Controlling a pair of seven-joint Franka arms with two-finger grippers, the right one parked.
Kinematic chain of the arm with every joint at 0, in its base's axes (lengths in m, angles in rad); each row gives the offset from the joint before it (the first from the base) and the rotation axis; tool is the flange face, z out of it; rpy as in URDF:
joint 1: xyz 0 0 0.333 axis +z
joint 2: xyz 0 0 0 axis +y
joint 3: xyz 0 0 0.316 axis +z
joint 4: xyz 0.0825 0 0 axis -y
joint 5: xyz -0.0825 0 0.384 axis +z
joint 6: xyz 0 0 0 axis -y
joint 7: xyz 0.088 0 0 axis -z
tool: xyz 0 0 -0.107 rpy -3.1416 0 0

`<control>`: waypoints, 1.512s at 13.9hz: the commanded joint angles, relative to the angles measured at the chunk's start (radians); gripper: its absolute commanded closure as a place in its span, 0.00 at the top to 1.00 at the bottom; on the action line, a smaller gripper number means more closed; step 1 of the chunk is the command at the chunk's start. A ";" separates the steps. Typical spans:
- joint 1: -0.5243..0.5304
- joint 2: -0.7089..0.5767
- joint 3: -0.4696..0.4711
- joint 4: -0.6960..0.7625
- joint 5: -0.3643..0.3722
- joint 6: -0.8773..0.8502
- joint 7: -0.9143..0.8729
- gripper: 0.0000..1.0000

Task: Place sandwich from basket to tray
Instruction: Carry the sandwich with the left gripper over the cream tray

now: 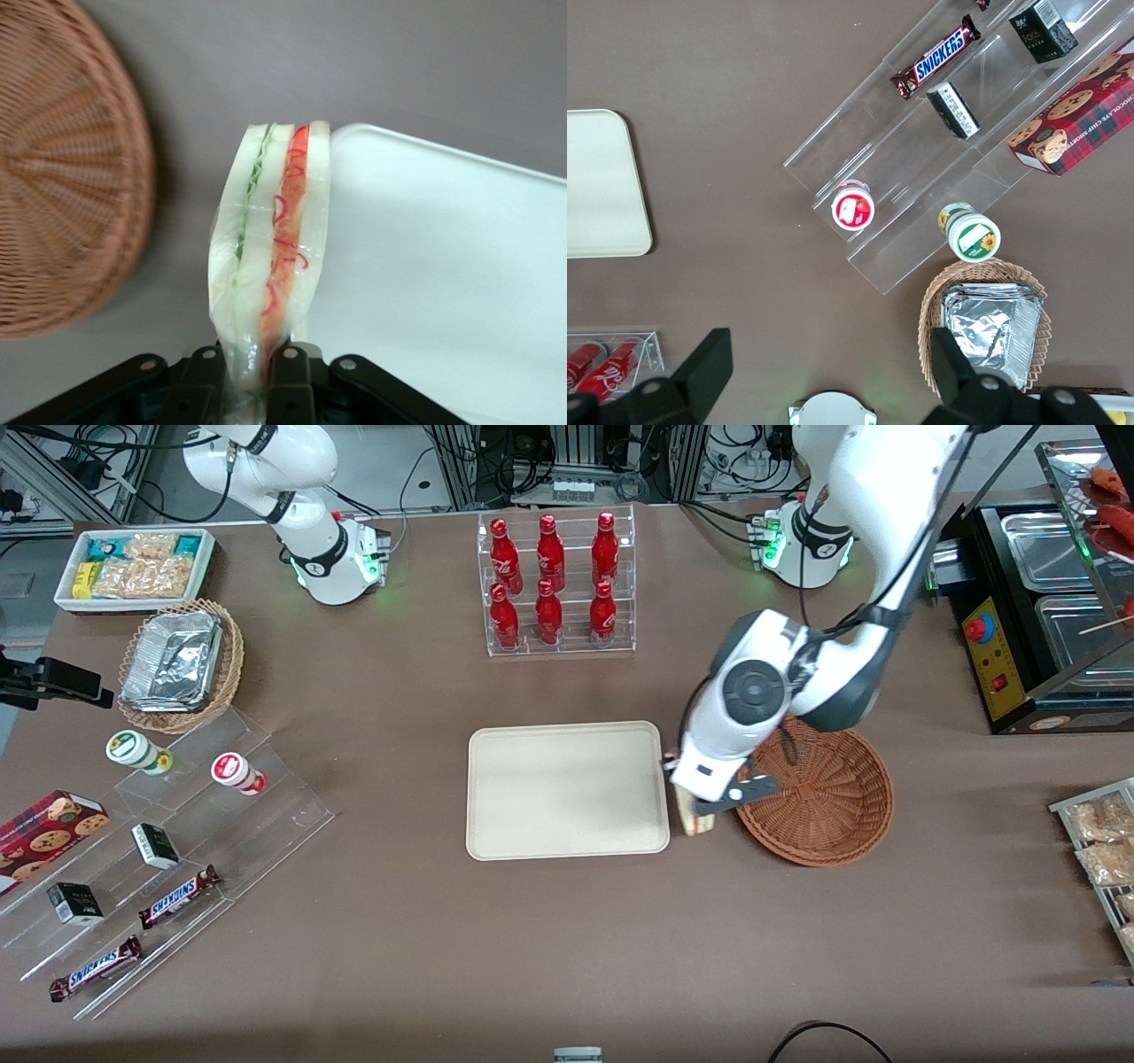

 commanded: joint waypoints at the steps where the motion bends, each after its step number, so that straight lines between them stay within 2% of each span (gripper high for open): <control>1: -0.081 0.109 0.006 0.143 0.012 -0.015 -0.087 0.00; 7: -0.226 0.278 0.009 0.343 0.067 -0.014 -0.245 0.00; 14: -0.290 0.362 0.017 0.418 0.078 0.039 -0.305 0.00; 17: -0.318 0.385 0.015 0.429 0.179 0.037 -0.406 0.00; 21: -0.319 0.402 0.011 0.431 0.187 0.039 -0.419 0.00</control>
